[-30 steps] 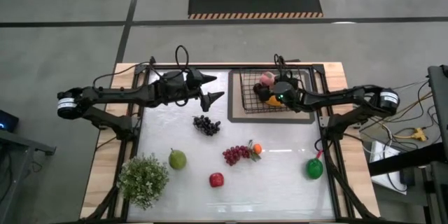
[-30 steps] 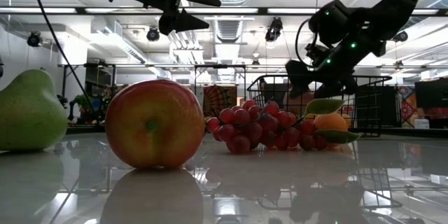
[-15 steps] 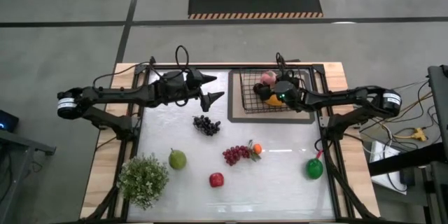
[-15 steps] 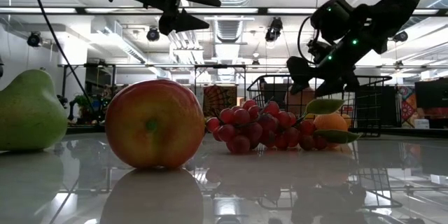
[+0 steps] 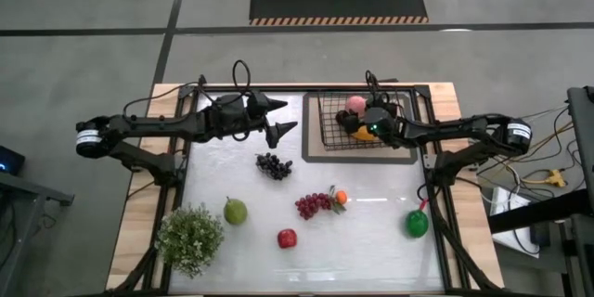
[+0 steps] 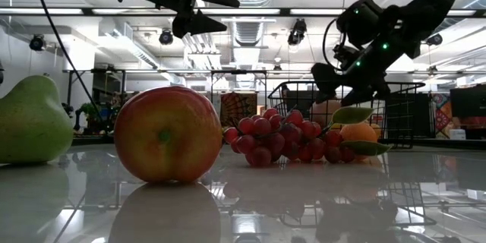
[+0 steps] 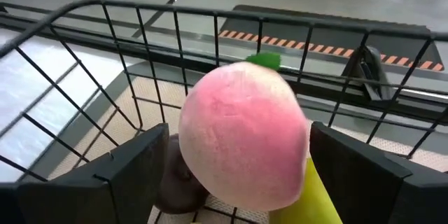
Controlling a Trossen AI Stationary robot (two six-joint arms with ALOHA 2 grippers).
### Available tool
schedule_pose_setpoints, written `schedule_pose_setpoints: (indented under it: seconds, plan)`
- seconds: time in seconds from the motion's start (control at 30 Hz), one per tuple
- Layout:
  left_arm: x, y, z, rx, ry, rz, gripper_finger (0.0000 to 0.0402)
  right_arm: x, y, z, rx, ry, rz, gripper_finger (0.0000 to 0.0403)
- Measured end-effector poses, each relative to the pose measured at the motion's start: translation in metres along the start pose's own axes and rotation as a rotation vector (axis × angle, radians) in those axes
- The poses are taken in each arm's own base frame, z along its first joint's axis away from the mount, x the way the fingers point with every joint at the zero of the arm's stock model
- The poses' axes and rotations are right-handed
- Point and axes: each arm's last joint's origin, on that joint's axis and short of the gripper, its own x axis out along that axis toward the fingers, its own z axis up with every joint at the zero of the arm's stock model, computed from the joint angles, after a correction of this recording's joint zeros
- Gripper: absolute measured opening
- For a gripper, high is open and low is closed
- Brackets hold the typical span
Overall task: Build produce basket
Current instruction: Put the peach into the black basket
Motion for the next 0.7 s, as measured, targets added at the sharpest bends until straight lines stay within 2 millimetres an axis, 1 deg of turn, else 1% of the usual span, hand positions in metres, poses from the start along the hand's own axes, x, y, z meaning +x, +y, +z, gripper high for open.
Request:
schedule_pose_setpoints:
  seconds: [0.1,0.2,0.3,0.4,0.47,0.53,0.63,0.7]
  plan:
    - [0.0,0.0,0.0,0.0,0.0,0.0,0.0369,-0.006,0.001,0.011,-0.004,0.012,-0.007,0.0325]
    - [0.0,0.0,0.0,0.0,0.0,0.0,0.0369,-0.013,0.003,0.025,-0.048,0.05,-0.027,0.0325]
    - [0.0,0.0,0.0,0.0,0.0,0.0,0.0369,-0.021,0.006,0.044,-0.116,0.092,-0.037,0.0325]
    - [0.0,0.0,0.0,0.0,0.0,0.001,0.0369,-0.024,0.009,0.066,-0.161,0.158,0.015,0.0317]
    - [0.0,0.0,0.0,0.0,0.0,0.0,0.0369,-0.023,0.01,0.08,-0.174,0.204,0.067,0.0297]
    - [0.0,0.0,0.0,0.0,0.0,0.0,0.0369,-0.019,0.009,0.091,-0.195,0.251,0.117,0.0265]
    - [0.0,0.0,0.0,0.0,0.0,0.0,0.0369,-0.013,0.007,0.105,-0.234,0.304,0.178,0.0204]
    - [0.0,0.0,0.0,0.0,0.0,0.0,0.0369,-0.007,0.005,0.11,-0.27,0.335,0.199,0.016]
